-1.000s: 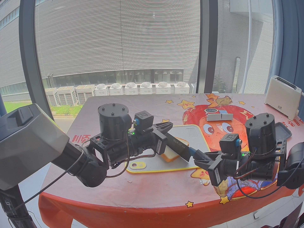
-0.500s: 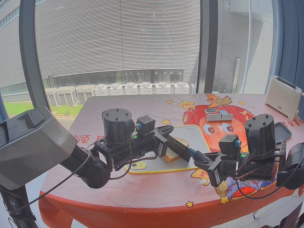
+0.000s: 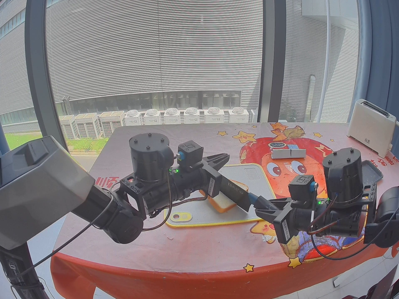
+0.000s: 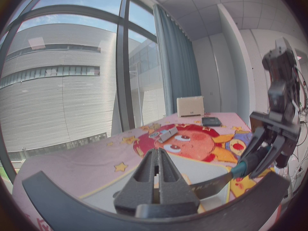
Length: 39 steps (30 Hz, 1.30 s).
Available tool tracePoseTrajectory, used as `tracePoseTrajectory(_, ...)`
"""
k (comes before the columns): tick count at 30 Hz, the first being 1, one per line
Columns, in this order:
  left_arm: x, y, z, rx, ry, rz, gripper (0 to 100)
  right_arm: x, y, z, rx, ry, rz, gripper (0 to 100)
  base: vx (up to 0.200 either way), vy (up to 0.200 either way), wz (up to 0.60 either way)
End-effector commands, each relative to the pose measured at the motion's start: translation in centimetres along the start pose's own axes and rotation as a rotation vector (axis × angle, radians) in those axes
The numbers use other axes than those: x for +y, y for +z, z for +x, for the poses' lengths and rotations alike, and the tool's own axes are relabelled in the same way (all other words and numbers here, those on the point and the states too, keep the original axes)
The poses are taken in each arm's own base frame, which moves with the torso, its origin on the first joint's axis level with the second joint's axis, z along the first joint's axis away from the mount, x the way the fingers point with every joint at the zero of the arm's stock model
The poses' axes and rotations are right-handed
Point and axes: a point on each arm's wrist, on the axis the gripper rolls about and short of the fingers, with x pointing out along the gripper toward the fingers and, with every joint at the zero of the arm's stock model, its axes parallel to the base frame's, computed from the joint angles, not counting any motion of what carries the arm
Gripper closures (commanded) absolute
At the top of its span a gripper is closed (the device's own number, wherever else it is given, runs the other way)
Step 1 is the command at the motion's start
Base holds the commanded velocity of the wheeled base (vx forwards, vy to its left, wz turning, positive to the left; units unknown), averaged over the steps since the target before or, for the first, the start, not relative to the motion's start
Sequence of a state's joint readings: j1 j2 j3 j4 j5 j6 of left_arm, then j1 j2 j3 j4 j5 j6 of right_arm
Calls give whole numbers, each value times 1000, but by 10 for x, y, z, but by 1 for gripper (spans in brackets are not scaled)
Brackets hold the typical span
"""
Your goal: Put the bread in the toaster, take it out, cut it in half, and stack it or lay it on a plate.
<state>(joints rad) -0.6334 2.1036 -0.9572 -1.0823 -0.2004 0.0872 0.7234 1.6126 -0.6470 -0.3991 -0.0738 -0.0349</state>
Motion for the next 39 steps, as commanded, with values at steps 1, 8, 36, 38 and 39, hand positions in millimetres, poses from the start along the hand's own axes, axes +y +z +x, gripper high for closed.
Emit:
tracePoseTrajectory(1, -2, 19, -5, -56, -4, 9, 100, 1, 0, -1, -2, 2, -1, 100, 0, 0, 0)
tracePoseTrajectory(8, -6, -21, 6, 46, -17, -5, 100, 0, 0, 0, -2, 1, -1, 100, 0, 0, 0)
tracePoseTrajectory(36, -17, -45, 10, 101, -45, -11, 100, 2, -5, 3, 24, 7, -7, 100, 0, 0, 0)
tracePoseTrajectory(38, -19, -45, 10, 99, -49, -10, 100, 2, -5, 3, 27, 7, -9, 100, 0, 0, 0)
tracePoseTrajectory(39, -18, -45, 10, 100, -48, -10, 100, 2, -5, 3, 27, 7, -9, 100, 0, 0, 0)
